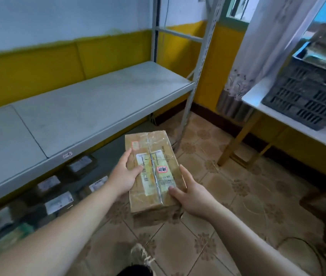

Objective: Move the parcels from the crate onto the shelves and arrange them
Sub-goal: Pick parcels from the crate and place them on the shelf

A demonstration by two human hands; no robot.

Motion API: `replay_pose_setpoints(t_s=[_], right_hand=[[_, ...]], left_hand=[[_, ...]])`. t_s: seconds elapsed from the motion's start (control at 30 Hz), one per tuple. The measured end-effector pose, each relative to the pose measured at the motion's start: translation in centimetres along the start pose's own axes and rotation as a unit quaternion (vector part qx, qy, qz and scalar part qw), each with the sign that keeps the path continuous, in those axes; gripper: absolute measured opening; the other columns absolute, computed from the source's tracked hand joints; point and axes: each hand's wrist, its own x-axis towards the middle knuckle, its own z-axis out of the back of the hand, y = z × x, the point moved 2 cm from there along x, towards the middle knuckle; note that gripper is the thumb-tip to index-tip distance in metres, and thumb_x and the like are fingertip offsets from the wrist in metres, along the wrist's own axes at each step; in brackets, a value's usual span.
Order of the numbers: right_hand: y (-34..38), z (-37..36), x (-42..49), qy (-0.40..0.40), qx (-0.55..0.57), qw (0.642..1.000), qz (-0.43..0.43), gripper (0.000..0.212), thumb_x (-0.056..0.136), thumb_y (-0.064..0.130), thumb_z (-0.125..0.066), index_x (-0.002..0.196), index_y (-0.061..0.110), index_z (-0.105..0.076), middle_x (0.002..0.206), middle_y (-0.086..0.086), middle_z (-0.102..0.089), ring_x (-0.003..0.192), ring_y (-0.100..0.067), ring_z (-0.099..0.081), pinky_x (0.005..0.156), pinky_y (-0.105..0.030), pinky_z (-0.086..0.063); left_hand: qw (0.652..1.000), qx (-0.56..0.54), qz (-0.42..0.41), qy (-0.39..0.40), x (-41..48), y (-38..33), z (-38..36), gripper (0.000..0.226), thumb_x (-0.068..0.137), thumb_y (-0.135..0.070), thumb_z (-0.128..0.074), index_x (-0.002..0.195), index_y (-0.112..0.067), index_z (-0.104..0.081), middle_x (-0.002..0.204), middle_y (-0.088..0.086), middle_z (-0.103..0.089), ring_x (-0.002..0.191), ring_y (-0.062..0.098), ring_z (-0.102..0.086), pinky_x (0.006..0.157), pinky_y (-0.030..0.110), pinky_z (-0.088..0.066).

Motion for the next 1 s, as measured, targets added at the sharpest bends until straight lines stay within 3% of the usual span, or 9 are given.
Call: replay_pose_setpoints(t_s=[0.1,0.23,0.3,0.47,0.63,0.77,0.9,1.0], right_hand=[[0.9,1.4,5.7,0.019,-0.016,1.0,-0.011,0.076,0.097,0.055,-0.049,0.155,0.047,0.0,0.145,-0.003,-0.052,0.12,-0.022,-0.058,0.101,-0.036,-0.049],[1.9,4.0,12.4,0.043,-0.044,0.998,-0.028,0.076,0.098,0.056,-0.048,0.156,0.042,-0.001,0.147,-0.004,-0.051,0.123,-0.024,-0.057,0.102,-0.035,-0.046],[2.2,4.8,15.6,0.062,-0.058,0.996,-0.03,0.076,0.097,0.057,-0.047,0.156,0.042,-0.001,0.146,-0.003,-0.051,0.121,-0.023,-0.057,0.101,-0.035,-0.047],[3.1,5.7,22.1,0.106,-0.078,0.991,-0.014,0.076,0.098,0.054,-0.047,0.157,0.039,-0.001,0.146,-0.005,-0.051,0.119,-0.024,-0.058,0.1,-0.036,-0.048],[1.0,6.3,30.5,0.164,-0.135,0.977,-0.01,0.083,0.094,0.049,-0.055,0.156,0.038,-0.001,0.135,-0.002,-0.059,0.109,-0.023,-0.063,0.095,-0.04,-0.052],[-1.8,7.1,37.1,0.216,-0.182,0.959,0.028,0.083,0.094,0.053,-0.055,0.156,0.036,-0.002,0.138,-0.001,-0.057,0.115,-0.025,-0.06,0.099,-0.04,-0.049],[-4.1,6.1,42.9,0.243,-0.185,0.95,0.061,0.082,0.094,0.052,-0.055,0.155,0.039,-0.001,0.136,-0.002,-0.06,0.117,-0.027,-0.06,0.099,-0.038,-0.048],[-5.6,3.4,46.9,0.246,-0.191,0.946,0.089,0.079,0.094,0.052,-0.054,0.153,0.04,-0.003,0.128,-0.003,-0.065,0.111,-0.027,-0.064,0.092,-0.037,-0.051]], left_hand=[[1.0,-0.007,0.012,-0.008,5.4,0.2,-0.3,0.068,0.097,-0.022,-0.057,0.152,-0.033,-0.02,0.138,-0.003,-0.05,0.102,0.014,-0.057,0.08,0.029,-0.051],[0.998,-0.034,0.052,-0.009,11.5,-0.1,-1.2,0.066,0.099,-0.021,-0.053,0.153,-0.029,-0.017,0.143,-0.002,-0.046,0.101,0.011,-0.053,0.063,0.016,-0.044],[0.997,-0.032,0.068,-0.012,14.1,-0.2,-1.4,0.066,0.099,-0.022,-0.052,0.154,-0.027,-0.015,0.145,-0.002,-0.044,0.105,0.012,-0.052,0.067,0.016,-0.045],[0.992,-0.047,0.109,-0.031,18.7,0.6,-1.1,0.072,0.095,-0.023,-0.058,0.153,-0.027,-0.015,0.143,-0.002,-0.046,0.124,0.021,-0.052,0.097,0.038,-0.047],[0.989,-0.005,0.125,-0.078,22.7,2.7,-3.1,0.067,0.085,-0.017,-0.072,0.135,-0.038,-0.034,0.13,-0.003,-0.04,0.114,0.017,-0.05,0.085,0.027,-0.048],[0.976,-0.055,0.178,-0.11,26.2,5.0,-6.9,0.077,0.088,-0.009,-0.066,0.15,-0.03,-0.024,0.143,-0.001,-0.04,0.122,0.019,-0.05,0.087,0.03,-0.052],[0.963,-0.06,0.215,-0.148,29.9,7.4,-9.1,0.083,0.09,-0.015,-0.065,0.153,-0.034,-0.015,0.154,0.001,-0.033,0.125,0.022,-0.051,0.08,0.026,-0.051],[0.957,-0.068,0.231,-0.161,32.7,9.9,-9.9,0.094,0.086,-0.017,-0.07,0.153,-0.037,-0.008,0.15,-0.002,-0.038,0.128,0.023,-0.049,0.088,0.033,-0.051]])
